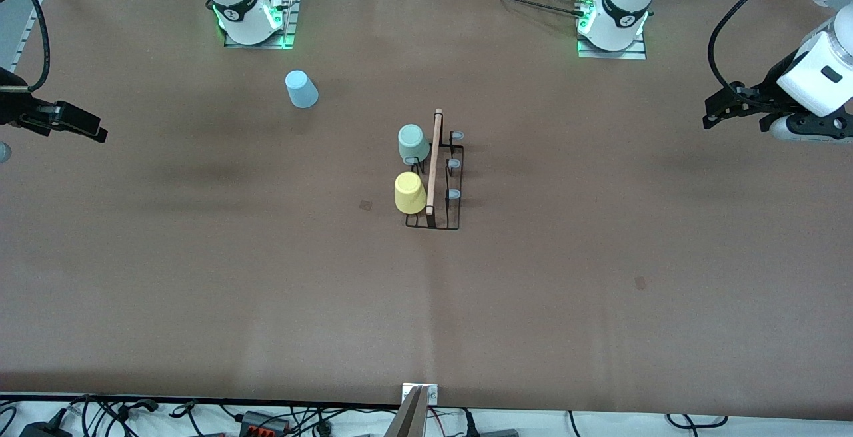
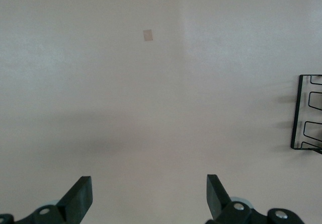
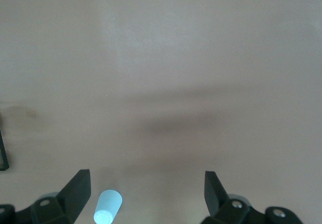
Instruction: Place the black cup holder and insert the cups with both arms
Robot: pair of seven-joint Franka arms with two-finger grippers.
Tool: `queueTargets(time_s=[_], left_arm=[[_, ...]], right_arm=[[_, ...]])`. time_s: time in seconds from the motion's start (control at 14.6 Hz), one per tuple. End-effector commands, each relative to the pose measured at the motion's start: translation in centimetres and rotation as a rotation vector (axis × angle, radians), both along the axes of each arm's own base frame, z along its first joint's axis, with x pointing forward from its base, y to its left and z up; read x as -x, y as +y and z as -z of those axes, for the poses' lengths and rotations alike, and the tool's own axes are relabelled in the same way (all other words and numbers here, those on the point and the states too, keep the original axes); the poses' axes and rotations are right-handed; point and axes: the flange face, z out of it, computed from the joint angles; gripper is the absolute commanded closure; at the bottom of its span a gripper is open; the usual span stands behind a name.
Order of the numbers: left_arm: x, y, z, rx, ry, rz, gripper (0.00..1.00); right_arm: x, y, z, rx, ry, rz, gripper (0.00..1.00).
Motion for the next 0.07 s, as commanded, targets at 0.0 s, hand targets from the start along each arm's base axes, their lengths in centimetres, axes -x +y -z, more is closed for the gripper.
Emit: queueTargets(time_s=[0.0], left_arm=[[0.33,0.15,-0.22,0.009,0.004,0.000,0.00]], right_arm=[[-0.18,-0.07,-0.24,-0.015,-0.005,0.008,0.00]])
